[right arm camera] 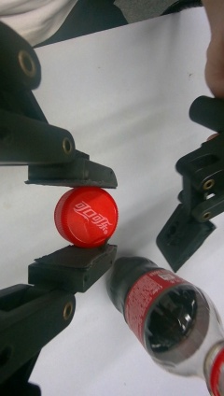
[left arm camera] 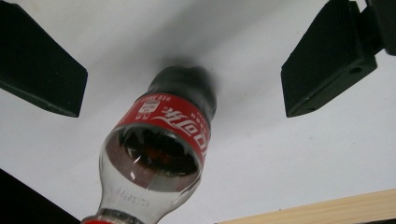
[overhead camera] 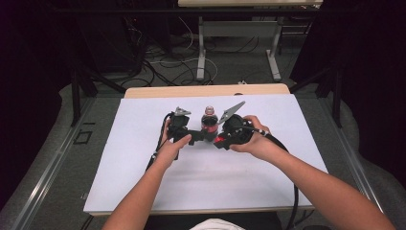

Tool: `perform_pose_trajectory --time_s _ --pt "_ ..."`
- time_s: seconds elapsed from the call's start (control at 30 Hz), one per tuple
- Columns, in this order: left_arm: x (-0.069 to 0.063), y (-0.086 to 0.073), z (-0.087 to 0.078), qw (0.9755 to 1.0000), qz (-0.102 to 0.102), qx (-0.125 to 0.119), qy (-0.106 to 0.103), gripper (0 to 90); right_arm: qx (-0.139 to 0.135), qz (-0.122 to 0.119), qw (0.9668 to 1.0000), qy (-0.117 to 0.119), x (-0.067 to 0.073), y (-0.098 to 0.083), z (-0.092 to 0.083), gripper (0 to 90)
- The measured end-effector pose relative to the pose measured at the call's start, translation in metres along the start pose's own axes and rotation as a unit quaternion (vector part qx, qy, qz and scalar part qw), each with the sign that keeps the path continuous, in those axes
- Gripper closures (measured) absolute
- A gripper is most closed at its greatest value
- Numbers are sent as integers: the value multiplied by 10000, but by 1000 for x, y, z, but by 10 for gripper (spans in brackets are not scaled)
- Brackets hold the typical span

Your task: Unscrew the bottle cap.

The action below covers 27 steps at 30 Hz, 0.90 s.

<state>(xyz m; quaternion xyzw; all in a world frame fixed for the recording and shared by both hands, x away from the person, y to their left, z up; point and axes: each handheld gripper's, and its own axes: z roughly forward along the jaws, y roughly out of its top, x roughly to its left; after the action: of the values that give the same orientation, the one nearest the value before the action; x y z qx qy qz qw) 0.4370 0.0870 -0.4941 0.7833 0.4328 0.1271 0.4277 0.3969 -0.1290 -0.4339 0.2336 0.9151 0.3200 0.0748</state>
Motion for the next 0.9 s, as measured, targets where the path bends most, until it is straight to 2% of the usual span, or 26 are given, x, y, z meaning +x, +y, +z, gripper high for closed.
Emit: perform_pose_trajectory --time_s 0.07,0.1,0.17,0.2,0.3,0.43,0.6,0.67,0.8,0.9 --pt "2 -2 -3 9999 -152 -60 -15 7 61 -30 10000 69 1 -2 3 612" --pt "4 -2 -6 9999 -108 -20 -15 7 60 -38 9999 73 1 -3 5 612" --pt "4 -4 -10 9997 -243 -75 -5 7 71 -80 9999 60 2 -5 9 612" --pt "5 -4 -13 9997 -220 -72 9 7 77 -65 9999 59 3 -6 11 612" --pt "5 -8 -20 9994 -323 -76 52 7 45 2 10000 42 5 -9 14 611" --pt "5 -12 -29 9991 -368 -184 20 6 74 -83 9999 62 6 -12 20 612" --pt "5 -17 -38 9992 -337 -204 -13 7 40 -18 9999 101 8 -18 27 612" --pt "4 -19 -41 9993 -316 -185 -22 7 131 -4 9999 83 9 -19 29 612" --pt "5 -20 -48 9993 -292 -237 -49 7 37 52 9999 105 13 -19 33 612" --pt "6 -19 -53 9986 -426 -322 -63 7 44 6 9999 124 14 -23 40 612"
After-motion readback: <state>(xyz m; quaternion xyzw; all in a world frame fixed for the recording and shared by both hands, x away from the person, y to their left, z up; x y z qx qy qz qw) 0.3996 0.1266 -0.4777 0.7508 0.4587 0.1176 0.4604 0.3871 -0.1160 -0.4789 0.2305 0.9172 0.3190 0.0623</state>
